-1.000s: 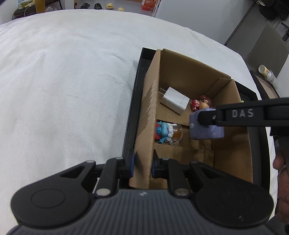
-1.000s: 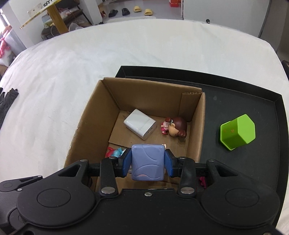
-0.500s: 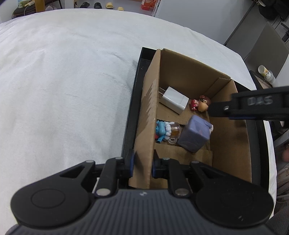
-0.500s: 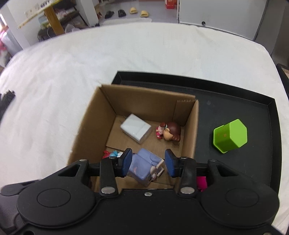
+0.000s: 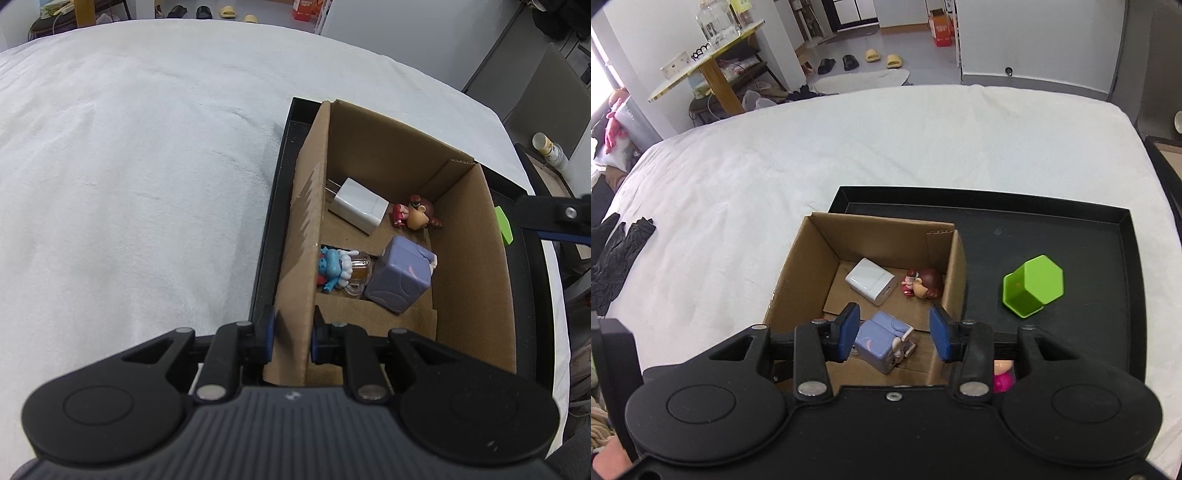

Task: Organize rigid objects
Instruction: 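Lower the cube into the box and open the right gripper, then move the right gripper to the pink doll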

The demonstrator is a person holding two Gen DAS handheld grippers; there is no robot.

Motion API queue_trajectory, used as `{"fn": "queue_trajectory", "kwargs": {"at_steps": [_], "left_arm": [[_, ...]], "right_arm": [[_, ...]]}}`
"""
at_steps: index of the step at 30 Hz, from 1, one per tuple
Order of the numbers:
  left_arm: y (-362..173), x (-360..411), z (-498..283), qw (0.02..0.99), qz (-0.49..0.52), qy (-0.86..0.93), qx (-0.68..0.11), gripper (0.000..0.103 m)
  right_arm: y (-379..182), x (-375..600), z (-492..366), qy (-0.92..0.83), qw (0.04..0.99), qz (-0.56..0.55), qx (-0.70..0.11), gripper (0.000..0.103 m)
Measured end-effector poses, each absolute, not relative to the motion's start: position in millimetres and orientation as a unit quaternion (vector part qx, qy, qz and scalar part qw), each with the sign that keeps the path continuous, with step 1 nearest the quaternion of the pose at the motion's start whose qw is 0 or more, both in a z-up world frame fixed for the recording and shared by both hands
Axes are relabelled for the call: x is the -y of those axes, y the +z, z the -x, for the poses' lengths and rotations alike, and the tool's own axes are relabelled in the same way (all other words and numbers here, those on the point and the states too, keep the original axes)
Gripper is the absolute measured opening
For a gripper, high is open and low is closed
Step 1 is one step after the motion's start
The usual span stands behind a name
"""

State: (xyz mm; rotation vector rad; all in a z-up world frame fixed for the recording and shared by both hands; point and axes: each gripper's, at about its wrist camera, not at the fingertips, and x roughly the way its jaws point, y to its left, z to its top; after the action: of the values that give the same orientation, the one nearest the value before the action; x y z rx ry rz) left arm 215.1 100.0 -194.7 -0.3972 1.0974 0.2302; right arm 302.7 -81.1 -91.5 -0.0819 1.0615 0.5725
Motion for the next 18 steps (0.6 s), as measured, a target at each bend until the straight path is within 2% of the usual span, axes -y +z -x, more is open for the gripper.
{"fn": "queue_trajectory", "kwargs": {"at_steps": [10,15,18], "left_arm": [[-185,-95,-216,0.83,0.178,0.114,-0.515,0.017],[-180,-93,-214,0.831,0.171,0.121,-0.515,0.017],[-178,-92,-213,0.831,0.168,0.124,-0.516,0.017]], "right_arm": [[-88,115,-301,0.277,0.83,0.006,-0.485,0.054],[-91,137,-303,0.271,0.837,-0.006,-0.475,0.068],[-96,150,-305,0.264,0.839,-0.015,-0.475,0.071]]}}
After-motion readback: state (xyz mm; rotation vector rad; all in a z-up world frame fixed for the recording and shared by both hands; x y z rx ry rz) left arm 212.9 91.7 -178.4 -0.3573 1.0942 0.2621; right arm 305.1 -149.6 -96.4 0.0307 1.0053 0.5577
